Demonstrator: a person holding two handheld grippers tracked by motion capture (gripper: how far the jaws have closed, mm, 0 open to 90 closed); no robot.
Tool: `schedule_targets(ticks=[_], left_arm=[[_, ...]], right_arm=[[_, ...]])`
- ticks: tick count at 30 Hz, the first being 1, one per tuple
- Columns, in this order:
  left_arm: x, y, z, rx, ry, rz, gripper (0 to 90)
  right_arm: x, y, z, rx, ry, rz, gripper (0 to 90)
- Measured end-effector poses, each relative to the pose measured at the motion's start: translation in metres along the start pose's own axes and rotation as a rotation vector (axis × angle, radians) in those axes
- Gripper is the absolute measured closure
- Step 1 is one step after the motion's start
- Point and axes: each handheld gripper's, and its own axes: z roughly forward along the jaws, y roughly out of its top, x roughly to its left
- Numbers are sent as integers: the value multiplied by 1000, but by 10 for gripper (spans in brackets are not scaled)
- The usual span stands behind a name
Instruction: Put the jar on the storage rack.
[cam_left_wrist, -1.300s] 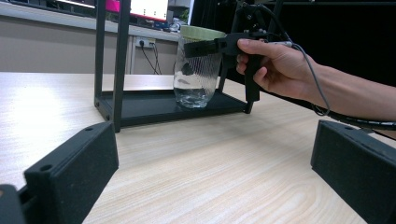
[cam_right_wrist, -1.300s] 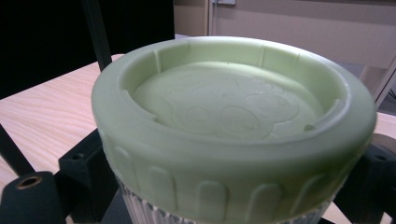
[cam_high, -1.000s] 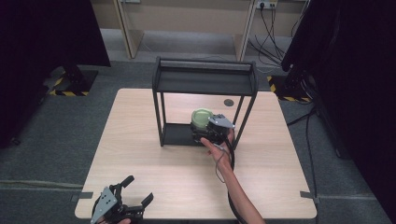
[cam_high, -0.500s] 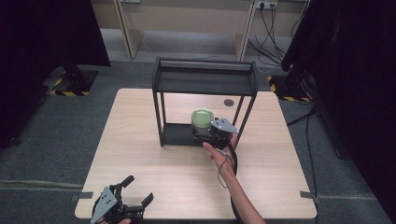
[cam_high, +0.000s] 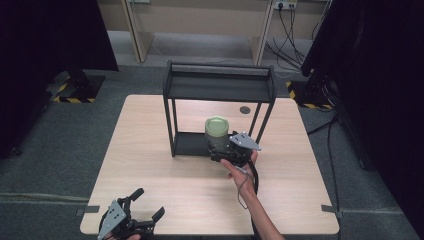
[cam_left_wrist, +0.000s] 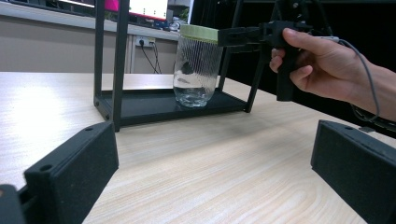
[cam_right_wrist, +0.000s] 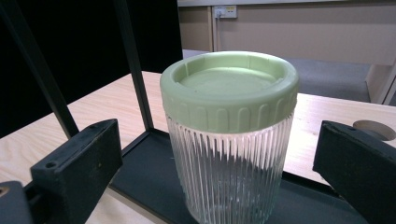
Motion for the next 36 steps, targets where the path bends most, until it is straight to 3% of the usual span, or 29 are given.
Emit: schedule_targets(ticks=[14, 26, 36], left_arm=[[0, 0, 0, 2, 2, 1, 1], [1, 0, 0, 5, 6, 0, 1], [1, -1, 0, 6, 6, -1, 1]], right_arm=[[6, -7, -14, -9, 22, 8, 15], [20, -11, -26, -29, 45, -19, 16], [21, -14, -31, -28, 62, -13, 16]])
